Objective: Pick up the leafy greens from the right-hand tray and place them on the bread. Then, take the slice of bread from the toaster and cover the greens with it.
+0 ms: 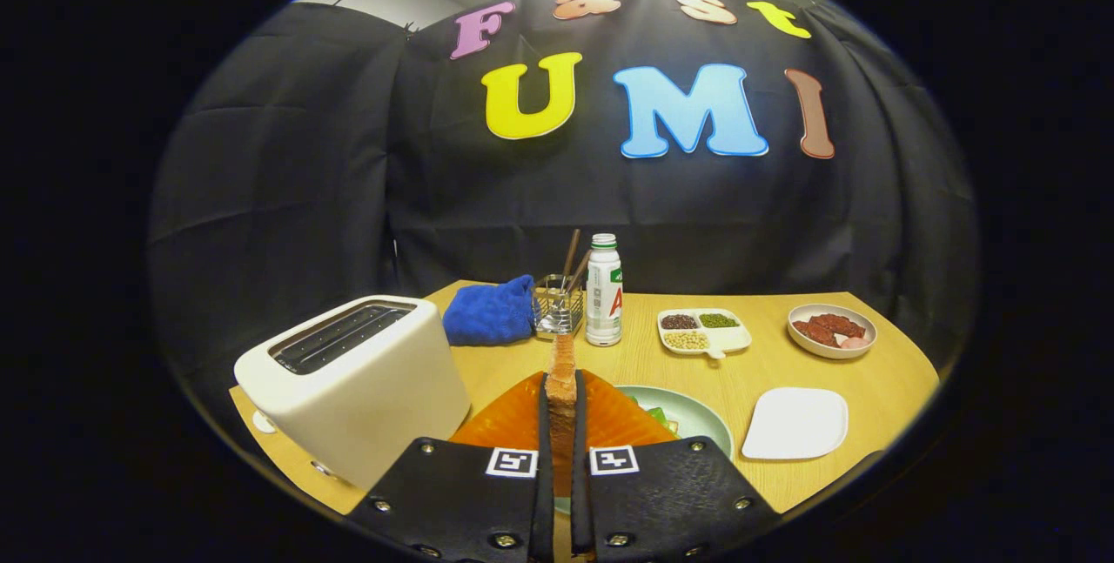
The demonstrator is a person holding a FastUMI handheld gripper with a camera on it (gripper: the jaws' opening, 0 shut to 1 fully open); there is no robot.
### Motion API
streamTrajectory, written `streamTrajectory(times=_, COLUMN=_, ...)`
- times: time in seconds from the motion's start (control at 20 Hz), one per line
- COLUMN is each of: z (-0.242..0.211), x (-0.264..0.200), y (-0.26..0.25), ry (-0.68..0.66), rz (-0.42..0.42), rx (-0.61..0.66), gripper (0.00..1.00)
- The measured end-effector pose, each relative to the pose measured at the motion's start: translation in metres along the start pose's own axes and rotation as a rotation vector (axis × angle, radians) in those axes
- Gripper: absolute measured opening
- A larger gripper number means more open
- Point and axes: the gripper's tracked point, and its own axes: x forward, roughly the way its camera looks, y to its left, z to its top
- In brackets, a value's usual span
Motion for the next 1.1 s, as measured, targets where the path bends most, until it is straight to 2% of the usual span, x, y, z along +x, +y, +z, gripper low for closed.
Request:
streamTrajectory(times=0.3, z=-0.015, x=0.010, y=-0.003, ry=0.037, rz=0.015, rx=0.018, gripper=0.08)
streamTrajectory(times=0.8, z=-0.039, x=0.018, y=-0.060, ry=0.089, rz=-0.062, rx=0.063, gripper=0.11)
streamTrajectory(times=1.1, z=-0.049, x=0.020, y=-0.074, ry=0.110, rz=-0.074, rx=0.092, gripper=0.11)
